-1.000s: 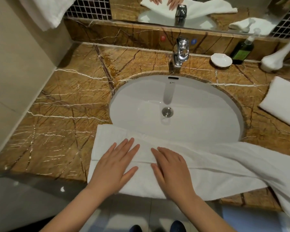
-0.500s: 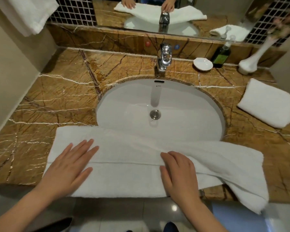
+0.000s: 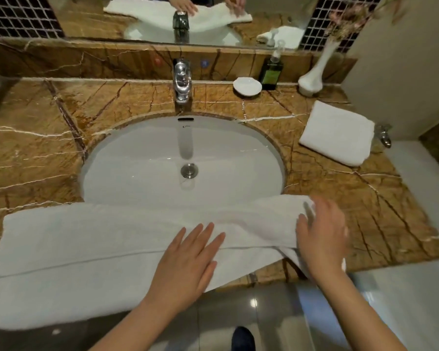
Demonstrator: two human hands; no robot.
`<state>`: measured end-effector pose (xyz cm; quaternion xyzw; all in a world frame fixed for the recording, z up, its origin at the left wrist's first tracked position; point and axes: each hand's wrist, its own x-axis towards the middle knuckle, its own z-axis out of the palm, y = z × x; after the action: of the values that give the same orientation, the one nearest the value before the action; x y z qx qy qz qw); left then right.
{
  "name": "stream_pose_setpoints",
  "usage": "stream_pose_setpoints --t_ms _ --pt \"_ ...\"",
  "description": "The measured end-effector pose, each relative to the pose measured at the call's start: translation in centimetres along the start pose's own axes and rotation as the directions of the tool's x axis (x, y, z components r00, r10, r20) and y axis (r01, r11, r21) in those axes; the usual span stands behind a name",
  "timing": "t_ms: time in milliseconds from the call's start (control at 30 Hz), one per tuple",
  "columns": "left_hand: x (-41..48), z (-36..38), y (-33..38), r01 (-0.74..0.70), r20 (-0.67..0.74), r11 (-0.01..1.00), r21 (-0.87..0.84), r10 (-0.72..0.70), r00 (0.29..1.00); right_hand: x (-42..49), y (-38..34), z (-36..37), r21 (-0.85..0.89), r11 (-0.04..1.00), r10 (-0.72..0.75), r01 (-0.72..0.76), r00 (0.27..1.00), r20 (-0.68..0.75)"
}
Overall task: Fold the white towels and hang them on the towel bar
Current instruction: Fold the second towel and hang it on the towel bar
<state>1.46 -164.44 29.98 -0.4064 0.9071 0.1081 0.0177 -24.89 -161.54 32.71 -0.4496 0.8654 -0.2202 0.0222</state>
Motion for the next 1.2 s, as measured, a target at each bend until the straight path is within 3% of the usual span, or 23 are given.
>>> stream_pose_setpoints --t_ms 67,133,267,500,600,700,800,967,1067,1133,1200 --pt "0.0 0.2 -0.1 -0.020 0.019 1.000 0.010 0.020 1.000 2.6 2.0 -0.7 -0.169 0.980 0.130 -0.107 0.983 0.131" --pt "0.0 0.3 -0.2 -0.041 0.019 0.998 0.043 0.041 0.999 4.1 3.3 -0.8 -0.226 0.974 0.068 -0.023 0.979 0.194" --pt "-0.2 0.2 -0.2 -0.081 0.024 0.993 0.084 0.080 0.997 5.7 4.1 -1.0 -0.251 0.952 -0.154 0.172 0.984 0.089" --pt "-0.3 0.2 0.5 -0.113 0.015 0.992 0.057 0.112 0.994 6.7 4.2 0.3 -0.388 0.909 -0.133 0.152 0.988 0.074" --pt "0.8 -0.3 1.4 -0.094 -0.041 0.995 -0.013 0.093 0.995 5.6 4.1 0.6 -0.289 0.925 -0.239 0.246 0.969 0.057" --pt "2.6 -0.5 3.2 -0.108 -0.070 0.993 -0.052 0.105 0.992 3.9 4.5 1.2 -0.134 0.890 -0.394 0.435 0.884 0.251" --pt "3.8 0.0 4.5 -0.115 -0.042 0.993 -0.003 0.115 0.993 3.5 5.9 1.7 -0.138 0.887 -0.362 0.442 0.848 0.387" --pt "4.7 0.3 5.4 -0.090 -0.070 0.996 0.003 0.090 0.993 4.6 6.8 1.1 -0.073 0.888 -0.401 0.454 0.842 0.361" --pt "5.9 -0.2 6.1 -0.106 -0.197 0.992 -0.063 0.092 0.976 4.2 7.9 -0.3 0.068 0.792 -0.600 0.606 0.753 0.270" --pt "6.8 -0.3 6.5 -0.165 -0.304 0.984 -0.058 0.140 0.942 4.1 8.9 -1.2 0.074 0.665 -0.737 0.743 0.638 0.223" --pt "7.6 -0.2 6.9 -0.216 -0.355 0.976 -0.021 0.195 0.914 4.2 9.4 -1.6 0.047 0.589 -0.793 0.807 0.566 0.224"
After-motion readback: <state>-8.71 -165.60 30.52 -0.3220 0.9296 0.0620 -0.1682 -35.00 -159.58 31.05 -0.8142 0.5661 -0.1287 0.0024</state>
